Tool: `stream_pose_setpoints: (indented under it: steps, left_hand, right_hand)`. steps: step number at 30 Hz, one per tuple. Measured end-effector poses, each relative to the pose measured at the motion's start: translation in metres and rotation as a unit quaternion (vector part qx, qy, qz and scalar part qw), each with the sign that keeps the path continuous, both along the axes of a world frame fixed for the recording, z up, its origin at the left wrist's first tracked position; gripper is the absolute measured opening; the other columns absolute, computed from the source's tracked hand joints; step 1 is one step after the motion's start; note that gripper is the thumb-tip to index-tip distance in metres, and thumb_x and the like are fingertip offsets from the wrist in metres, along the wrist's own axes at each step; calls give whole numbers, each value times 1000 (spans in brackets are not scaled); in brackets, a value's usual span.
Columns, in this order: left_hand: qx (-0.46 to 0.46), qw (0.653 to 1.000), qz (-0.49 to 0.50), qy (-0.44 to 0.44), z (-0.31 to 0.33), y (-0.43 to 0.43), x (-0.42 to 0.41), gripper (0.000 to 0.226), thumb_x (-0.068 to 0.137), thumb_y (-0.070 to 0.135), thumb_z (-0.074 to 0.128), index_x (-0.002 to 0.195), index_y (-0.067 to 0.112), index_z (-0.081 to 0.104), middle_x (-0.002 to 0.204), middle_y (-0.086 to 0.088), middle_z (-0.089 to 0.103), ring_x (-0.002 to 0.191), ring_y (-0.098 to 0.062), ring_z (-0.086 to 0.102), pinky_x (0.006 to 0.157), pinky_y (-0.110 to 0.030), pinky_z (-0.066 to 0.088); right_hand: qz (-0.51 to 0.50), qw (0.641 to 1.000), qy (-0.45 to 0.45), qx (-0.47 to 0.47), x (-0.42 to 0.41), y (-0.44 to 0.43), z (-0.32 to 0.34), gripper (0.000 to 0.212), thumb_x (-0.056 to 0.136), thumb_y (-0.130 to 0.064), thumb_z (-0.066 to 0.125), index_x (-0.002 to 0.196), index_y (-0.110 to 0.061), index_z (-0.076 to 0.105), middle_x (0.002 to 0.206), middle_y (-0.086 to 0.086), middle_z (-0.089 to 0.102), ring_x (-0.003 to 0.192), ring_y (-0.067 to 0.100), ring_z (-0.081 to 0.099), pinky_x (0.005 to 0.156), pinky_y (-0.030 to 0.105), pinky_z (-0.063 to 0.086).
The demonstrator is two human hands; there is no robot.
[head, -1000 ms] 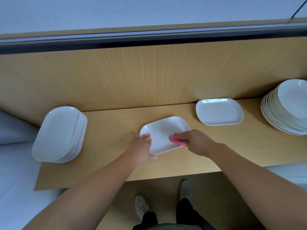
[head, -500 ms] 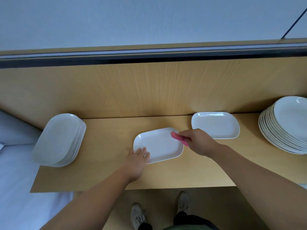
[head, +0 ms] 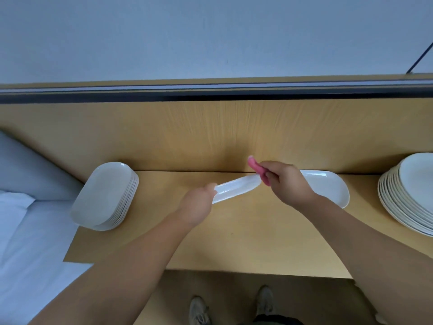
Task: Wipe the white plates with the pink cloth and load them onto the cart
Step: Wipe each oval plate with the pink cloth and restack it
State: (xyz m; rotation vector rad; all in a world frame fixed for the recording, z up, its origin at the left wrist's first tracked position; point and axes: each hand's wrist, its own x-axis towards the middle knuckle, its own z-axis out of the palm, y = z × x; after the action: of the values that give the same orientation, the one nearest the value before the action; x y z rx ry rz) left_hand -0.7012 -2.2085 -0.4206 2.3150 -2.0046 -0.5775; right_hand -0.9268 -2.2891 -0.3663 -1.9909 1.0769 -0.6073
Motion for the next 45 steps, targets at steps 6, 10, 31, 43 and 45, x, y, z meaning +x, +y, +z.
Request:
stream_pose_setpoints:
  steps: [6,10,31,43,45]
  left_hand:
    - [-45,993,56,99,15,5,13,27,105,26,31,118,15,50,96,-10,61,85,-29,54,70,-36,41]
    - [-34,989,73,123,18,9,23,29,102,27,39,123,10,49,110,-7,55,96,-26,51,73,-31,37]
    - [80,961,151,219,-9,8,52,53,90,17,59,140,14,41,128,-4,57,111,-23,57,83,-30,48]
    - [11,951,163,261,-13,12,52,32,89,11,62,119,18,58,97,2,64,83,-14,56,61,-20,37]
    - [11,951,173,255,-17,11,51,29,88,12,63,116,17,59,101,-2,67,83,-14,57,64,-20,38]
  right_hand:
    - [21,999,-25,-38,10,7,9,35,97,4,37,89,-23,58,65,-24,52,61,5,44,60,10,33]
    - [18,999,-42,-23,17,12,2,40,100,-5,39,87,-33,64,64,-14,45,62,8,40,60,14,33]
    - [46,985,-107,130,102,33,-30,25,96,-2,38,93,14,57,78,32,51,67,20,46,66,15,44]
    - [164,946,194,-200,124,28,-105,49,94,-22,35,138,-11,52,143,6,51,139,31,39,108,43,33]
    - [185,940,220,-183,128,29,-109,54,95,-21,31,147,-10,38,154,8,36,146,31,22,116,41,12]
